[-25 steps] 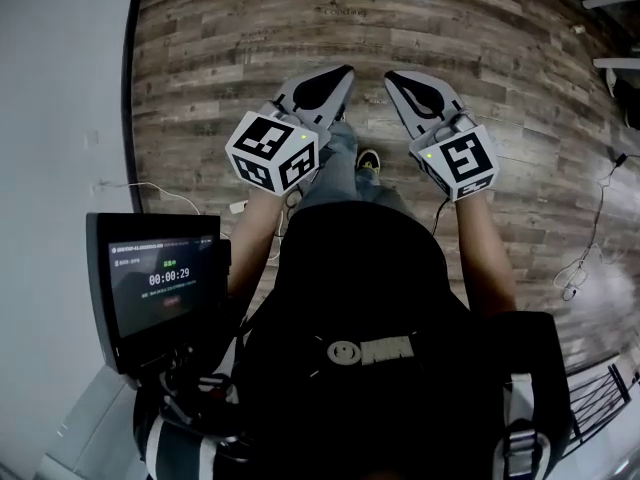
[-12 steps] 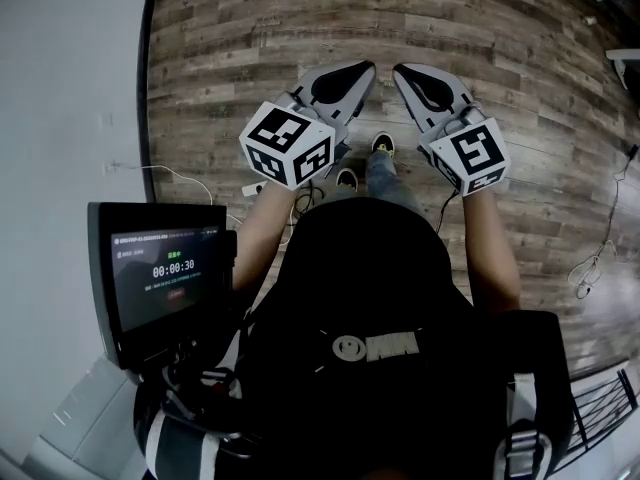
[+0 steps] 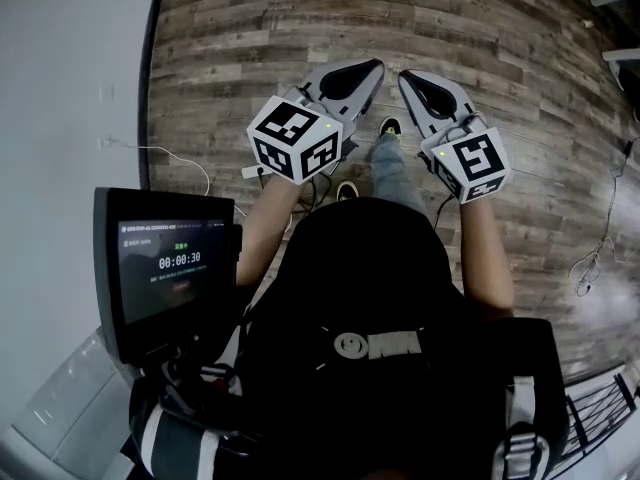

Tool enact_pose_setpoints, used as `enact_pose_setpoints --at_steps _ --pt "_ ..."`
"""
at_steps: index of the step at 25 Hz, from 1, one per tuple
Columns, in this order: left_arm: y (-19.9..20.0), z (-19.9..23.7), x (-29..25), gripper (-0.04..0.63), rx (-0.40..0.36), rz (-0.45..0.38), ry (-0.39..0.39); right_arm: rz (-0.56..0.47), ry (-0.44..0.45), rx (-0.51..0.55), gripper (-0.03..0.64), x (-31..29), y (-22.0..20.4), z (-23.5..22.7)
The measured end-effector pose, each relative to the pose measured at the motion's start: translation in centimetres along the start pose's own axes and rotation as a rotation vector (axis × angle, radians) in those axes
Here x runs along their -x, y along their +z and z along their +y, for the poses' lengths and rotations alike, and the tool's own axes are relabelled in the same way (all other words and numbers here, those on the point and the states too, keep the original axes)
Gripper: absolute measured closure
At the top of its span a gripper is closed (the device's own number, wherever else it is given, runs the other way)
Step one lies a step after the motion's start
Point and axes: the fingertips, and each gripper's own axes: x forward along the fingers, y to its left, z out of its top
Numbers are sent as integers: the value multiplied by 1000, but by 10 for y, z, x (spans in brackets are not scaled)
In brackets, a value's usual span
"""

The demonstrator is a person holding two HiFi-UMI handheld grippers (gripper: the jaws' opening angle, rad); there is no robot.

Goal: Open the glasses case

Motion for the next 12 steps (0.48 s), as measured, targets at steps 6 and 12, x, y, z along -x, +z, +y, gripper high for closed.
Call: enact_pose_setpoints --at_steps 6,12 --pt "-36 -43 77 591 -18 -19 -7 20 -58 -40 609 45 -23 75" --pt "-57 -75 124 591 14 -33 9 44 -34 -93 609 87 -40 124"
